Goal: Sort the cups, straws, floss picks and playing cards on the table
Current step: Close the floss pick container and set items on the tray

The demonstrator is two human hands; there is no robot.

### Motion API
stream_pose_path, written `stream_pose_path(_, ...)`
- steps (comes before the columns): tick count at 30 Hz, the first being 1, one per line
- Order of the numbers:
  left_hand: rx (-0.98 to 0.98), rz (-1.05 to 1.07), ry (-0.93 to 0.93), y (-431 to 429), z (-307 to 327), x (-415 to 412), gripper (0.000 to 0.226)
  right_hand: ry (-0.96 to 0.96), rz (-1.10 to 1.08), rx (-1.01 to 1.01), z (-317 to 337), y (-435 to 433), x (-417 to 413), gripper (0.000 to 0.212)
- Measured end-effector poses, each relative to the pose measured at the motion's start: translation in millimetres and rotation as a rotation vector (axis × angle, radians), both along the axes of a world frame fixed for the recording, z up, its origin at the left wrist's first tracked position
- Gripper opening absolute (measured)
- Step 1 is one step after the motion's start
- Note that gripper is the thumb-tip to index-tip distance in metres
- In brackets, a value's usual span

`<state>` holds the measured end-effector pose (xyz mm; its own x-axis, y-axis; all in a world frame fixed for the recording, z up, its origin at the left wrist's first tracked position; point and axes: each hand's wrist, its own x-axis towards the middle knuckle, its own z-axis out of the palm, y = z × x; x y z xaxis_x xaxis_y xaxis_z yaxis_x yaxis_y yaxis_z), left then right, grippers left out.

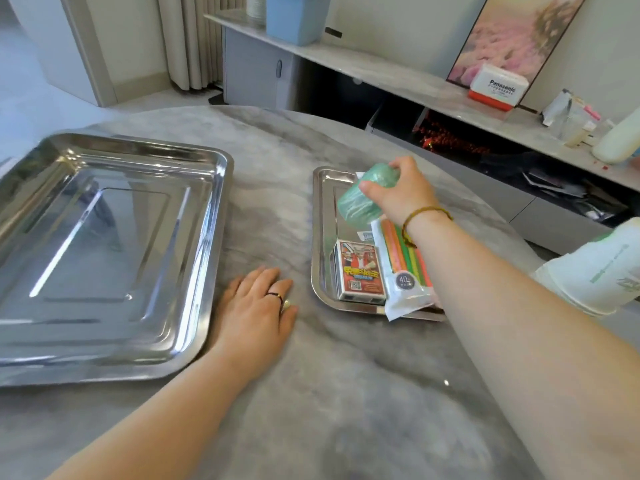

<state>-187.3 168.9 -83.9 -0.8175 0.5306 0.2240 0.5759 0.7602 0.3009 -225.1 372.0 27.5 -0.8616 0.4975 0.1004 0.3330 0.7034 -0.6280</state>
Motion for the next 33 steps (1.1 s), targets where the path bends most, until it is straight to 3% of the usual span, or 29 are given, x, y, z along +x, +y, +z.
stream_pose_path(9,0.125,0.025,0.057,2.9,-14.6,-4.7,0.041,-0.109,0.034,0.244,-33.0,16.1,-91.1,0.056)
stream_pose_path(19,0.083,0.039,0.071,3.9,-12.9,-4.8,0.041,-0.219,0.015,0.435,-32.6,14.3,-94.8,0.063)
stream_pose_path(25,0.02,0.028,0.055,1.5,-6.3,-1.2,0.042,0.133,0.071,0.046,-30.7,-16.5,-14.0,0.049)
stream_pose_path(29,-0.021,0.023,0.067,0.4,-3.6,-1.6,0.041,0.152,0.141,-0.129,-40.4,-35.4,76.9,0.037)
stream_pose_path(32,-0.072,0.032,0.031,1.2,-0.9,1.9,0.043,0.222,0.038,-0.234,-44.8,-29.4,137.0,0.018)
stream_pose_path(33,-0.059,0.039,-0.011,1.7,0.6,4.5,0.042,0.259,-0.043,-0.242,-46.7,-22.3,153.2,0.024)
